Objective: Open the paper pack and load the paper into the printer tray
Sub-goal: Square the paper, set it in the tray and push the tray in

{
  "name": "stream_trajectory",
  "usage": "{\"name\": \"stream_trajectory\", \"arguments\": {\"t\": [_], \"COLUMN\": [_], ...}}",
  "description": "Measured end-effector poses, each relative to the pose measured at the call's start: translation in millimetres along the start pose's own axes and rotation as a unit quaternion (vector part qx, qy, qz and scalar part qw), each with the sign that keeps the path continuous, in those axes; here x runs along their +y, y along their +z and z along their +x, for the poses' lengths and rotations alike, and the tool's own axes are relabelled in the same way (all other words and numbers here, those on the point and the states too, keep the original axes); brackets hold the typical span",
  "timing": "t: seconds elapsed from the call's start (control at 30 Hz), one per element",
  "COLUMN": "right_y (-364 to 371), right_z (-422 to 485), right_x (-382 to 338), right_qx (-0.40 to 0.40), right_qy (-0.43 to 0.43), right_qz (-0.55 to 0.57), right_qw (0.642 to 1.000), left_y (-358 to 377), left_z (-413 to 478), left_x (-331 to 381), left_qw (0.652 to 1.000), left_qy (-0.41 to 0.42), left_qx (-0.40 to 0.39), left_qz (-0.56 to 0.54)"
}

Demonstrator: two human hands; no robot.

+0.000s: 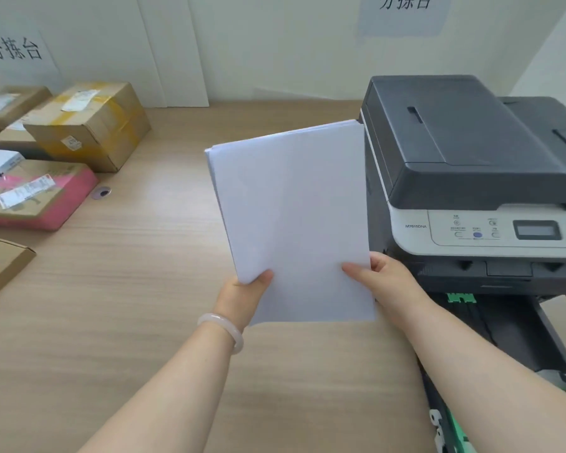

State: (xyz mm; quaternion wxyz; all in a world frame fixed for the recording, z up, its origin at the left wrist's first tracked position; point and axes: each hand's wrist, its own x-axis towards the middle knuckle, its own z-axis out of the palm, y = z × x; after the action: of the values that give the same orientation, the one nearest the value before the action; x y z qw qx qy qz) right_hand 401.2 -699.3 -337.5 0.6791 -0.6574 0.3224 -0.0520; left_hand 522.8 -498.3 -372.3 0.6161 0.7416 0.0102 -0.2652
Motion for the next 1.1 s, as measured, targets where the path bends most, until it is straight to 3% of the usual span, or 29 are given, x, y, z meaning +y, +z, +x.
{"name": "stream_trajectory", "arguments": {"t": [0.1, 0.23, 0.43, 0.57, 0.73, 0.83, 0.97, 1.03, 1.1], "right_y": [-0.5, 33.7, 65.0, 43.1, -0.7, -20.2, -29.7, -27.8, -21.8], "right_z": [-6.6, -23.8, -36.0, -38.7, -37.6, -38.6, -37.5, -36.2, -34.2], "right_x": [-16.9, -28.3, -18.5, -9.9, 5.8, 15.0, 24.7, 29.5, 34.8], "right_qx": [-0.042, -0.065, 0.014, 0.009, -0.021, -0.036, -0.040, -0.040, -0.021], "right_qy": [0.030, 0.042, 0.028, 0.021, 0.067, 0.086, 0.090, 0.083, 0.068], "right_qz": [0.197, 0.341, 0.224, 0.148, 0.121, 0.108, 0.109, 0.089, 0.056], "right_qw": [0.979, 0.937, 0.974, 0.989, 0.990, 0.990, 0.989, 0.992, 0.996], "left_y": [-3.4, 15.1, 29.7, 14.3, -41.2, -73.4, -85.1, -75.7, -60.3], "left_z": [-7.8, -24.2, -46.5, -53.1, -37.6, -26.7, -19.7, -18.3, -16.6], "left_x": [14.2, 26.1, 25.6, 20.2, 14.4, 10.1, 11.5, 11.6, 8.1], "left_qw": [0.994, 0.968, 0.954, 0.945, 0.900, 0.927, 0.960, 0.972, 0.986], "left_qy": [-0.028, -0.068, -0.109, -0.094, -0.079, -0.102, -0.170, -0.163, -0.131], "left_qx": [-0.004, -0.013, -0.046, -0.092, -0.023, -0.057, -0.150, -0.146, -0.095], "left_qz": [-0.108, -0.240, -0.274, -0.300, -0.429, -0.357, -0.167, -0.084, -0.031]}}
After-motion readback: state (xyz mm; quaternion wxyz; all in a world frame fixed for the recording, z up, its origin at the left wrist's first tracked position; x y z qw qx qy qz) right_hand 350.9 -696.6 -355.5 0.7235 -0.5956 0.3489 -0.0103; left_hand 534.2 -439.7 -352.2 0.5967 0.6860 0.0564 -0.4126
